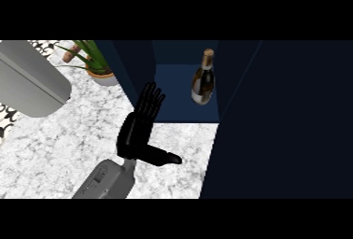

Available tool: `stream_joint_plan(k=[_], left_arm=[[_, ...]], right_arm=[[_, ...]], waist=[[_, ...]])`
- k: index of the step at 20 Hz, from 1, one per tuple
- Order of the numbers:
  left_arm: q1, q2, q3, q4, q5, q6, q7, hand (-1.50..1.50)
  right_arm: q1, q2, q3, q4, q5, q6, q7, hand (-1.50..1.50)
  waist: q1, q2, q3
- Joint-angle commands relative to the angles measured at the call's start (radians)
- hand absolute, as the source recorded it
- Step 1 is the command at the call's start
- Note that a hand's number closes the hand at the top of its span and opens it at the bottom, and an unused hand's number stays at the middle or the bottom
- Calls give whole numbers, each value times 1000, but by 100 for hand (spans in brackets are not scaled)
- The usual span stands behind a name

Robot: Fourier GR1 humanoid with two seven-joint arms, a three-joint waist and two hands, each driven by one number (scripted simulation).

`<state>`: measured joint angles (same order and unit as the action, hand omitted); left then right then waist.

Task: Pick up the wine, place it into the cabinet and close the cabinet

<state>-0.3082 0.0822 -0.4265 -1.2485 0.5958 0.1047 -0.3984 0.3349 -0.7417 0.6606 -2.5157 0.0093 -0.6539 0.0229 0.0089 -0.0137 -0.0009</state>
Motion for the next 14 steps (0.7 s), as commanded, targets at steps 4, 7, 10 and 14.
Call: stream_joint_plan(k=[4, 7, 10, 14], left_arm=[[184, 73, 3, -221, 33, -29, 22, -150], [284, 101, 5, -201, 16, -85, -69, -150], [248, 158, 67, -250, 58, -110, -15, -150], [305, 243, 114, -257, 52, -161, -56, -150]], right_arm=[[63, -96, 30, -246, 13, 41, 97, -150], [63, -105, 69, -229, -5, 78, 37, -150], [27, -81, 100, -180, -68, 134, 5, -150], [40, -191, 179, -208, -56, 250, 19, 150]], waist=[[-11, 4, 0], [-13, 6, 0], [-6, 9, 0], [-5, 5, -1]])
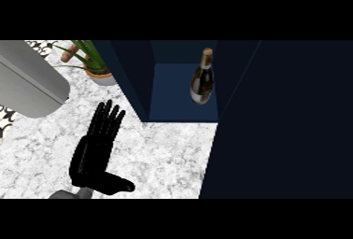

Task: Pick up the wine, place it into the cabinet and close the cabinet

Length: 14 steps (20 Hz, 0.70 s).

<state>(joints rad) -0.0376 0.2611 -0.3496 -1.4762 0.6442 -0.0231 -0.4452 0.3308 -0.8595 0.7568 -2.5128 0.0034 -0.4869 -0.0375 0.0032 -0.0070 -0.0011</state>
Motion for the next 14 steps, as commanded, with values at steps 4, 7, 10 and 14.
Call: stream_joint_plan(k=[4, 7, 10, 14], left_arm=[[59, 107, 104, -14, 39, -92, -32, -150], [110, 160, 141, -57, 52, -123, -37, -150], [129, 173, 169, -79, 89, -137, -9, -150], [129, 212, 211, -109, 117, -154, 17, -150]], right_arm=[[-20, -82, 64, -216, -86, 148, 70, 150], [-13, -68, 96, -216, -67, 150, 66, 150], [-48, -2, 153, -174, -11, 137, 82, 150], [-95, 15, 185, -210, 22, 130, 149, 150]], waist=[[6, 5, 0], [4, 3, 0], [3, 2, -1], [8, 0, -3]])
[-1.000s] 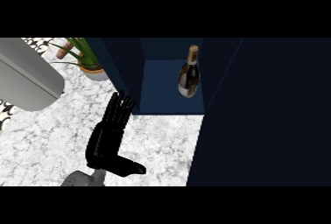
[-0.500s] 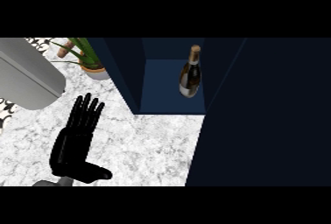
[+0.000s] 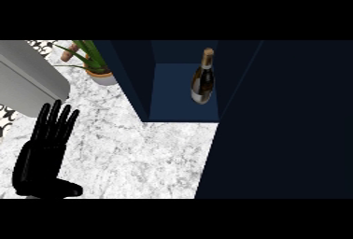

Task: Pick up the wine, place it into the cabinet and close the cabinet

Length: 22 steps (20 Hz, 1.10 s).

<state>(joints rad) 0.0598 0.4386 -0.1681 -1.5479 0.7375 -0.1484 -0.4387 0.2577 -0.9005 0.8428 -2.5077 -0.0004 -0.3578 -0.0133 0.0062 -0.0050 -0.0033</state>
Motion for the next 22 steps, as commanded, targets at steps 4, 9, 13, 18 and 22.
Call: stream_joint_plan(k=[4, 9, 13, 18, 22], left_arm=[[17, 73, 84, -1, 54, -66, 27, -150], [16, 91, 95, -9, 87, -101, 55, -150], [14, 115, 117, 19, 99, -144, 53, -150], [-7, 114, 122, 8, 96, -128, 63, -150], [-25, 128, 135, 51, 107, -170, 64, -150]], right_arm=[[-75, 107, 96, -169, 1, 6, 137, 150], [-150, 164, 86, -136, -39, 19, 173, 150], [-182, 207, 96, -100, -65, 37, 184, 150], [-236, 249, 67, -84, -89, 61, 221, 150], [-297, 312, 31, -37, -113, 68, 253, 150]], waist=[[6, 4, -1], [25, 8, -2], [35, 11, -3], [50, 13, -4], [62, 19, -7]])
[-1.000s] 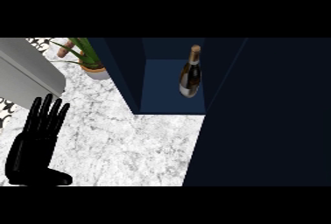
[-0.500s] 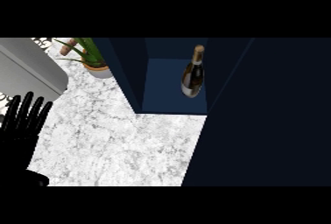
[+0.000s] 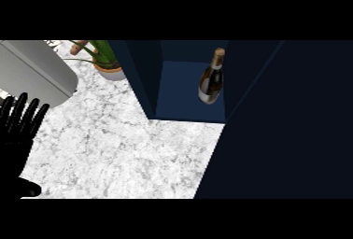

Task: Pick up the wine, place it into the cabinet and close the cabinet

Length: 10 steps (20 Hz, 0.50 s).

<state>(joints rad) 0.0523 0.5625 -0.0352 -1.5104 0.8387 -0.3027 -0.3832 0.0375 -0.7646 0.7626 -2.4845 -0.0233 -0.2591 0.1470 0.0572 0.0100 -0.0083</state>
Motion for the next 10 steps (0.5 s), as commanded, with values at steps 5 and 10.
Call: stream_joint_plan(k=[5, 10], left_arm=[[-33, 19, 20, 31, 13, -35, 12, -150], [-27, 6, 14, 57, -1, -39, 10, -150]], right_arm=[[-240, 286, 46, 60, -121, -23, 188, 150], [-532, 508, -18, 232, -135, -77, 376, 150]], waist=[[34, 6, -2], [19, -2, -2]])
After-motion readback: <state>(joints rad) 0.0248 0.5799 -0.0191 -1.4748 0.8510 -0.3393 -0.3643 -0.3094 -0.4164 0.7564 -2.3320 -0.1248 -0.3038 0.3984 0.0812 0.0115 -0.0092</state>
